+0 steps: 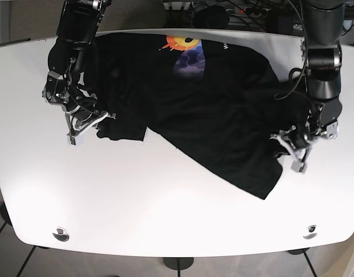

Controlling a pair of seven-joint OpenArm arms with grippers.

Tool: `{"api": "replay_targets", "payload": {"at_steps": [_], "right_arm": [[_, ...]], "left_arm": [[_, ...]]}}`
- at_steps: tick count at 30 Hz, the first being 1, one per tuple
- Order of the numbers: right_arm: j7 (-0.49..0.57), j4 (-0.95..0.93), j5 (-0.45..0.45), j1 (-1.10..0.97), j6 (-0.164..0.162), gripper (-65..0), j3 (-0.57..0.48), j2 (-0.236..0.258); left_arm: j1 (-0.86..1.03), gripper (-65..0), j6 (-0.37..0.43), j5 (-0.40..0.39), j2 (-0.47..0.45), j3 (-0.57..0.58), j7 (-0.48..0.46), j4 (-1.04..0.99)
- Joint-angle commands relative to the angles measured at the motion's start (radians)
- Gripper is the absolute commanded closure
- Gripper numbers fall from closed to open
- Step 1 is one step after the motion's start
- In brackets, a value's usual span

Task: Fold the T-shirt properly
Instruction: 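Drag the hem corner with the left gripper to straighten the shirt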

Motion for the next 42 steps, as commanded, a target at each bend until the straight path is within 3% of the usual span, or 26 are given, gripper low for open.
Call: {"api": "replay_targets", "payload": {"at_steps": [1, 4, 7, 9, 11, 15, 22, 24, 26, 29, 40, 42], "right_arm": [[0.02, 0.023, 0.018, 0.019, 0.009, -1.9, 0.004, 0.005], [0.02, 0.023, 0.018, 0.019, 0.009, -1.9, 0.002, 0.005], [0.02, 0.023, 0.018, 0.019, 0.009, -1.9, 0.001, 0.005], [0.02, 0.023, 0.018, 0.02, 0.009, -1.9, -0.002, 0.002], [0.02, 0.023, 0.018, 0.02, 0.009, -1.9, -0.004, 0.001], [0.02, 0.023, 0.018, 0.02, 0.009, -1.9, -0.004, 0.001], [0.02, 0.023, 0.018, 0.02, 0.009, -1.9, -0.004, 0.001], [0.02, 0.023, 0.018, 0.02, 0.009, -1.9, -0.004, 0.001], [0.02, 0.023, 0.018, 0.02, 0.009, -1.9, -0.004, 0.001], [0.02, 0.023, 0.018, 0.02, 0.009, -1.9, -0.004, 0.001], [0.02, 0.023, 0.018, 0.02, 0.009, -1.9, -0.001, 0.001], [0.02, 0.023, 0.018, 0.02, 0.009, -1.9, -0.002, 0.001]], "left_arm": [[0.093, -5.1, 0.025, 0.069, -0.05, -0.045, 0.11, 0.076], [0.234, -7.2, 0.025, 0.074, -0.068, -0.167, 0.225, 0.246], [0.351, -11.7, 0.025, 0.076, -0.068, -0.255, 0.274, 0.399], [0.386, -25.6, 0.025, 0.077, -0.068, -0.299, 0.314, 0.467], [0.383, -33.5, 0.025, 0.071, -0.066, -0.356, 0.333, 0.467], [0.332, -40.7, 0.025, 0.071, -0.076, -0.482, 0.333, 0.462], [0.168, -41.5, 0.025, 0.074, -0.139, -0.471, 0.319, 0.243], [0.113, -41.5, 0.025, 0.077, -0.14, -0.465, 0.276, 0.154], [0.067, -41.5, 0.025, 0.077, -0.14, -0.398, 0.263, 0.106], [0.027, -41.5, 0.025, 0.068, -0.137, -0.301, 0.262, 0.1], [-0.019, -41.4, 0.025, 0.077, -0.131, -0.293, 0.263, 0.095], [-0.019, -41.4, 0.025, 0.076, -0.131, -0.239, 0.262, 0.095]]}}
